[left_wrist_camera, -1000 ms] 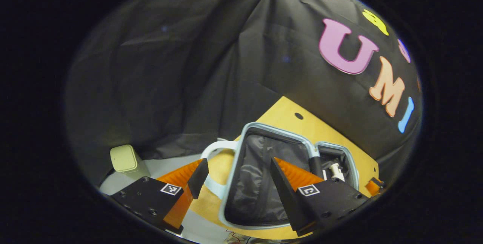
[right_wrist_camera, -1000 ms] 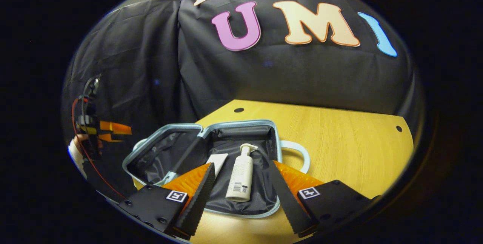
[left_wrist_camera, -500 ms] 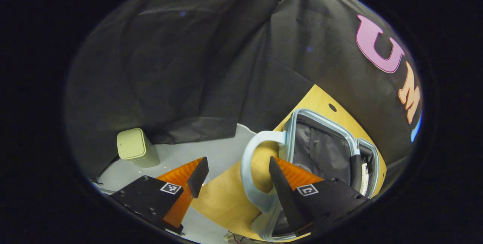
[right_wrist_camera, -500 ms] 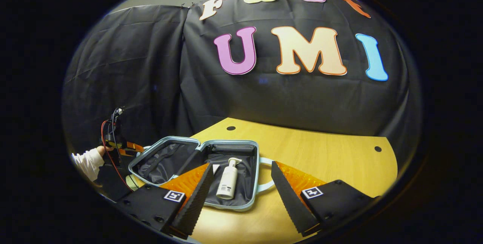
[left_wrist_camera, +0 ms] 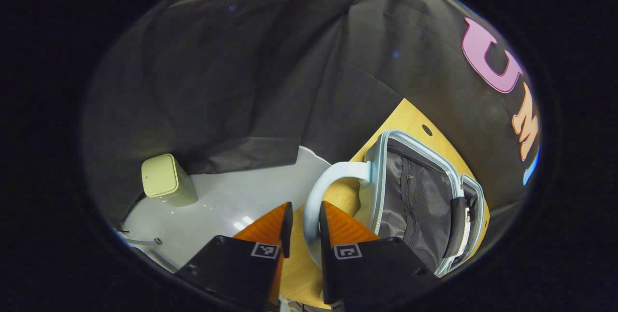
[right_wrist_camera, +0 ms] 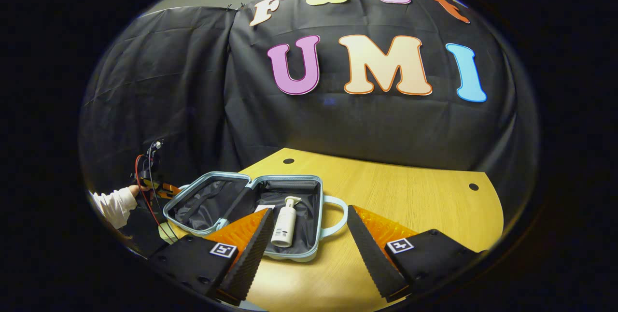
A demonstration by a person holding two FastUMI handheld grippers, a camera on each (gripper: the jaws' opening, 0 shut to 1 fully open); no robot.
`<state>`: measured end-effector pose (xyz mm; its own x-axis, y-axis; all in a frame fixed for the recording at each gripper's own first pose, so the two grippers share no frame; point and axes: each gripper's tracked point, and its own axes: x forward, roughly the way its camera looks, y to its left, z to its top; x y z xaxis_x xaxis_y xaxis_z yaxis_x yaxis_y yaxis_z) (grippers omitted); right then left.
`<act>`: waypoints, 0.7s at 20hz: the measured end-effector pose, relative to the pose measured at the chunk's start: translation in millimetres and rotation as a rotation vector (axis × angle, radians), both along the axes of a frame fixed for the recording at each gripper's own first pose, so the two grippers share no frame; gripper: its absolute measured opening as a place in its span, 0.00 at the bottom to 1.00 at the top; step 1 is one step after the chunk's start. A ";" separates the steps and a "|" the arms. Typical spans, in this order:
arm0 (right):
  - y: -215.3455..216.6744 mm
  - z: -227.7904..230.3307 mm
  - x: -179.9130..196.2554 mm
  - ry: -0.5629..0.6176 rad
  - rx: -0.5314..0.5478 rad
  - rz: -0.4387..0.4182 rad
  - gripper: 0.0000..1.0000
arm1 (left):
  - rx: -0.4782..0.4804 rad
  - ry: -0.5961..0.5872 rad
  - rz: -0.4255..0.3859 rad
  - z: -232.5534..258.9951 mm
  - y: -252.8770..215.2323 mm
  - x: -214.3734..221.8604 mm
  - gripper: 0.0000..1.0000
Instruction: First open the suitcase, pack the skin care products into it, and then close the suitcase.
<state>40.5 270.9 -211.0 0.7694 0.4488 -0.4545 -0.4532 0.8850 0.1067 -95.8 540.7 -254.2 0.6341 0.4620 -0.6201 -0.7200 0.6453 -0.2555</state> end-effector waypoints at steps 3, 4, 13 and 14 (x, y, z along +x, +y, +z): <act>-2.4 3.4 -0.7 -0.013 -0.005 0.003 0.96 | -0.020 -0.006 -0.010 -1.2 -1.3 2.6 0.12; -3.3 2.3 -1.3 -0.011 -0.010 0.002 0.97 | -0.034 -0.023 -0.012 1.9 -2.1 3.2 0.09; -16.2 18.0 5.7 -0.040 0.001 -0.024 0.92 | -0.013 -0.075 -0.045 46.7 -20.8 2.6 0.00; -18.5 20.2 6.3 -0.045 0.002 -0.029 0.97 | -0.001 -0.084 -0.053 59.2 -23.8 2.6 0.00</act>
<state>46.9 252.4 -190.8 0.8016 0.4274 -0.4180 -0.4321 0.8974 0.0890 -93.1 516.9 -195.0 0.7073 0.4262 -0.5640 -0.6610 0.6816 -0.3140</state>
